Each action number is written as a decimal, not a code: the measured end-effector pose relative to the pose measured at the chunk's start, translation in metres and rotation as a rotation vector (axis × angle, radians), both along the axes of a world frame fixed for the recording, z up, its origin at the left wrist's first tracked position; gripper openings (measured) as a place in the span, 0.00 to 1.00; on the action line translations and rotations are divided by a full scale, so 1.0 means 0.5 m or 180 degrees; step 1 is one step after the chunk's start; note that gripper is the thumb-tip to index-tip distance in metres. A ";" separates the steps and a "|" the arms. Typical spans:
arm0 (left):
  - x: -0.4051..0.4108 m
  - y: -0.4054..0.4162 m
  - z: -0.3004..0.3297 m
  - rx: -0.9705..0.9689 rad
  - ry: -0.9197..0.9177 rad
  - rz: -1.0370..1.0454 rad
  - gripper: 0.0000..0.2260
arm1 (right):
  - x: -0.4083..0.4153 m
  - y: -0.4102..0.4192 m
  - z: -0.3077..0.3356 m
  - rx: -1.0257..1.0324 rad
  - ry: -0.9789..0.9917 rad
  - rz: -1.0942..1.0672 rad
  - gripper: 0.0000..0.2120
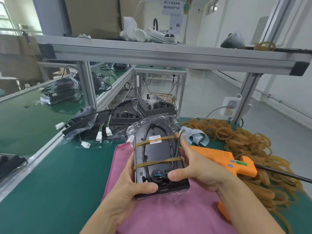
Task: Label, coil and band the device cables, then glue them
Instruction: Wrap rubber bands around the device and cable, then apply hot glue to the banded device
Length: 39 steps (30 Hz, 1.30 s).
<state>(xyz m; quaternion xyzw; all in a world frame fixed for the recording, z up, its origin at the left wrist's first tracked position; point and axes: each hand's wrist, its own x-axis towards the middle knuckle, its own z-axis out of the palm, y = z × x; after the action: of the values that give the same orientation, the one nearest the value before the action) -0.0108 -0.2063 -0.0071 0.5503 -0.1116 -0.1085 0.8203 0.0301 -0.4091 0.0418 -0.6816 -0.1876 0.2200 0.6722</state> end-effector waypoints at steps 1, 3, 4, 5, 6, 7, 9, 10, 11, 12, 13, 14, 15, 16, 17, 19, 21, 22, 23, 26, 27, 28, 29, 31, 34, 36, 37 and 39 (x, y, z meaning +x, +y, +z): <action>0.001 0.000 -0.003 -0.0012 0.0012 -0.0018 0.43 | 0.000 0.001 -0.001 -0.0013 -0.0054 0.0014 0.45; 0.001 0.003 -0.006 -0.0076 0.0037 -0.0020 0.43 | -0.002 0.004 -0.004 -0.0029 -0.0122 0.0002 0.44; 0.002 0.005 -0.006 -0.0093 0.0033 -0.0008 0.42 | -0.002 0.004 -0.007 -0.0023 -0.0160 -0.0037 0.43; 0.003 0.007 -0.005 -0.0095 0.0026 0.0009 0.42 | -0.003 0.006 -0.011 -0.0010 -0.0207 -0.0076 0.44; 0.003 0.009 -0.003 -0.0097 0.0027 0.0029 0.41 | -0.004 0.008 -0.016 0.0016 -0.0258 -0.0111 0.44; 0.003 0.010 0.001 -0.0102 0.0029 0.0055 0.40 | -0.005 0.012 -0.020 0.0066 -0.0299 -0.0150 0.43; 0.004 0.011 0.010 -0.0137 0.0090 0.0179 0.34 | -0.009 0.025 -0.022 0.0187 -0.0262 -0.0274 0.40; 0.003 0.010 0.014 -0.0152 0.0152 0.0295 0.31 | -0.010 0.032 -0.022 0.0214 -0.0246 -0.0311 0.38; 0.004 0.009 0.016 -0.0167 0.0221 0.0450 0.30 | -0.011 0.038 -0.023 0.0217 -0.0268 -0.0302 0.36; 0.005 0.009 0.016 -0.0194 0.0269 0.0618 0.29 | -0.011 0.046 -0.023 0.0204 -0.0300 -0.0288 0.34; 0.005 0.011 0.016 -0.0222 0.0290 0.0786 0.29 | -0.012 0.053 -0.022 0.0199 -0.0318 -0.0284 0.34; 0.004 0.014 0.017 -0.0247 0.0294 0.0936 0.30 | -0.012 0.059 -0.022 0.0196 -0.0321 -0.0283 0.34; 0.002 0.018 0.018 -0.0260 0.0293 0.1064 0.30 | -0.012 0.065 -0.023 0.0197 -0.0327 -0.0275 0.35; 0.001 0.023 0.020 -0.0256 0.0291 0.1160 0.30 | -0.011 0.071 -0.024 0.0199 -0.0330 -0.0255 0.34; -0.001 0.028 0.022 -0.0236 0.0288 0.1225 0.29 | -0.011 0.076 -0.023 0.0199 -0.0327 -0.0230 0.34; -0.003 0.036 0.025 -0.0181 0.0286 0.1274 0.29 | -0.013 0.087 -0.022 0.0175 -0.0262 -0.0200 0.34; -0.005 0.041 0.025 -0.0155 0.0364 0.1238 0.29 | -0.015 0.089 -0.025 0.0115 -0.0184 -0.0255 0.33; -0.006 0.041 0.022 -0.0170 0.0459 0.1189 0.30 | -0.019 0.087 -0.028 0.0040 -0.0156 -0.0292 0.32; -0.007 0.039 0.018 -0.0187 0.0585 0.1124 0.30 | -0.025 0.084 -0.028 -0.0050 -0.0101 -0.0305 0.32; -0.013 0.029 0.003 -0.0172 0.0899 0.0838 0.26 | -0.044 0.064 -0.042 -0.0386 0.0074 -0.0336 0.25; -0.014 0.023 -0.001 -0.0168 0.0967 0.0725 0.23 | -0.053 0.052 -0.039 -0.0524 0.0077 -0.0436 0.18; -0.015 0.016 -0.005 -0.0176 0.1021 0.0607 0.22 | -0.058 0.030 -0.043 -0.0758 -0.0050 -0.0661 0.10; -0.016 0.007 -0.009 -0.0190 0.1064 0.0511 0.21 | -0.068 0.006 -0.036 -0.1124 -0.0293 -0.0960 0.08; -0.017 -0.006 -0.016 -0.0193 0.1054 0.0433 0.20 | -0.084 -0.062 -0.038 -0.2326 -0.1063 -0.1622 0.18; -0.013 -0.025 -0.025 -0.0138 0.1008 0.0382 0.20 | -0.093 -0.161 -0.048 -0.4113 -0.0815 -0.2230 0.16; -0.010 -0.037 -0.028 -0.0102 0.1017 0.0366 0.20 | -0.097 -0.199 -0.060 -0.4754 -0.0549 -0.2132 0.13; -0.008 -0.042 -0.032 -0.0085 0.1025 0.0381 0.20 | -0.096 -0.207 -0.065 -0.4808 -0.0457 -0.2115 0.12; -0.007 -0.047 -0.039 -0.0033 0.1040 0.0441 0.19 | -0.087 -0.214 -0.073 -0.4590 -0.0348 -0.2135 0.13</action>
<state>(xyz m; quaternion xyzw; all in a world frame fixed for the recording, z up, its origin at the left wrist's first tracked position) -0.0142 -0.2299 -0.0268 0.5274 0.0608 -0.1392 0.8359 -0.0135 -0.5160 0.0052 -0.9785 0.1834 0.0393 0.0857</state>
